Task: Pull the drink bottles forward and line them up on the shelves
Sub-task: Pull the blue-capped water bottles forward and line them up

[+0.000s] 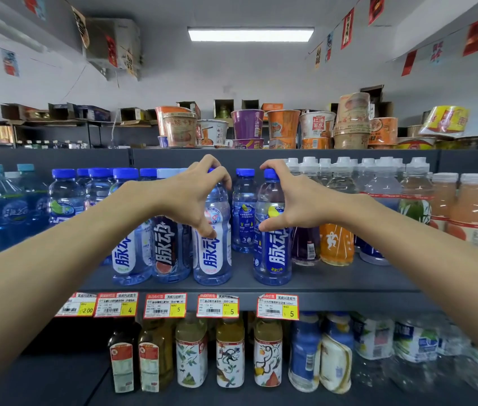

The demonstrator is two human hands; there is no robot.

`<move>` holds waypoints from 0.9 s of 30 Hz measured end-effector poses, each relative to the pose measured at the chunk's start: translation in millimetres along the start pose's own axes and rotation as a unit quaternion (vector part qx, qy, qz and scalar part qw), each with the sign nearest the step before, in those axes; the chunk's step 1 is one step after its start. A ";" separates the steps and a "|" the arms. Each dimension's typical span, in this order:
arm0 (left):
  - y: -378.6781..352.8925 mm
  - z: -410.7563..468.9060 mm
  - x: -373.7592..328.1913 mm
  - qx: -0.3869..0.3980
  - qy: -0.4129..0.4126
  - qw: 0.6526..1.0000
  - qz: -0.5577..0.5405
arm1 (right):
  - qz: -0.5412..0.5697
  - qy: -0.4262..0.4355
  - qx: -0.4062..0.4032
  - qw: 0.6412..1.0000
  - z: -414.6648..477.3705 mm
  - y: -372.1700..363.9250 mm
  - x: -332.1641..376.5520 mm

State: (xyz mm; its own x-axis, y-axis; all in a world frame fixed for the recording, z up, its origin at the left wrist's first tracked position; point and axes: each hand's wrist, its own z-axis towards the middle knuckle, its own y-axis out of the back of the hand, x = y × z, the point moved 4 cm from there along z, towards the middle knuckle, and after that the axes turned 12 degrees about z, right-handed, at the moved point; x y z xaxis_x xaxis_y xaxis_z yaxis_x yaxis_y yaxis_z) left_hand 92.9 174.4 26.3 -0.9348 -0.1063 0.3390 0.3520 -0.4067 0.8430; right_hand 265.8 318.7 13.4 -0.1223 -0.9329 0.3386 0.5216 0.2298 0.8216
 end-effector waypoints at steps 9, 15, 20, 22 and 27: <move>2.6 0.8 2.4 0.010 0.002 1.000 0.015 | 0.015 0.015 0.006 1.000 -1.0 2.1 -1.0; 17.9 9.8 5.9 0.009 0.014 0.997 -0.076 | -0.019 0.024 -0.070 0.997 6.4 21.9 8.7; 36.4 34.8 16.2 0.010 0.066 0.993 -0.098 | 0.041 -0.010 -0.060 0.997 31.2 35.9 12.8; 39.3 47.7 24.9 0.021 0.099 0.989 -0.104 | 0.053 -0.020 -0.057 0.997 45.2 38.7 12.1; 37.3 78.8 43.3 0.075 0.113 0.978 -0.159 | 0.109 -0.065 -0.042 0.991 87.7 41.6 1.0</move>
State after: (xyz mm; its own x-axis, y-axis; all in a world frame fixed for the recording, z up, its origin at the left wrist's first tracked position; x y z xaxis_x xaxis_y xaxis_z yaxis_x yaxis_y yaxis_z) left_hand 69.4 226.1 105.4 -0.9790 -0.2007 -0.0362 0.0297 -0.3159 0.9483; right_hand 213.3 351.6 88.1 -0.1040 -0.8191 0.5642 0.6148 0.3930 0.6838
